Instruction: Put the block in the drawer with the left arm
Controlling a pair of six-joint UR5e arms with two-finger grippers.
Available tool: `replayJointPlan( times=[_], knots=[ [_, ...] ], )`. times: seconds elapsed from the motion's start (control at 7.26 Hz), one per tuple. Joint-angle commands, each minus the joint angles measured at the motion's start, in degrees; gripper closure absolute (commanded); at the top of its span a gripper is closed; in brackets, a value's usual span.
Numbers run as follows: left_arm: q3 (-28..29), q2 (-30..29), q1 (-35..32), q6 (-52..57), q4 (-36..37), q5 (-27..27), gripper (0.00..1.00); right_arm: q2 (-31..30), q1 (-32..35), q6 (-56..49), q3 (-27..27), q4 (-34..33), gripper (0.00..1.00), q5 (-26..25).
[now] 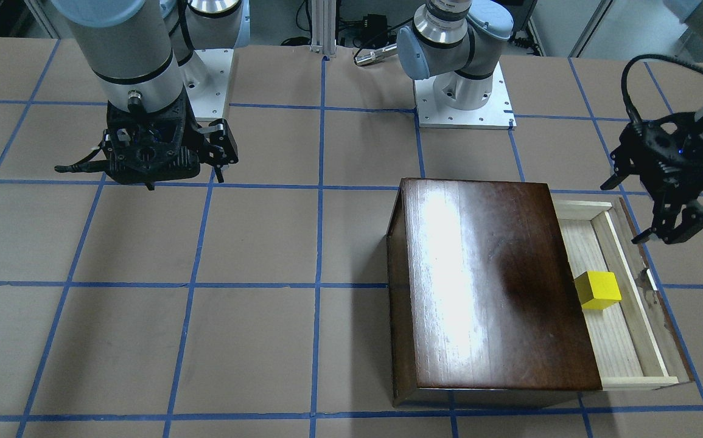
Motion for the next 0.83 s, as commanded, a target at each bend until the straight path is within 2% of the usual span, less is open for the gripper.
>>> replayJointPlan(
  times=[0.0,0.28,0.41,0.69],
  knots=[
    [-0.29,5.44,-0.19,-18.31,-3.95,-0.20,0.00,0.00,0.00,-0.04,0.00,0.00,0.00,0.00],
    [-1.17,6.60,-3.86,-36.86,-2.91,-0.29,0.00,0.00,0.00,-0.04,0.00,0.00,0.00,0.00],
    [-1.35,6.26,-7.71,-47.05,0.58,-0.03,0.00,0.00,0.00,-0.04,0.00,0.00,0.00,0.00],
    [-1.44,5.29,-14.14,-68.92,2.28,-0.11,0.00,0.00,0.00,-0.04,0.00,0.00,0.00,0.00]
  ],
)
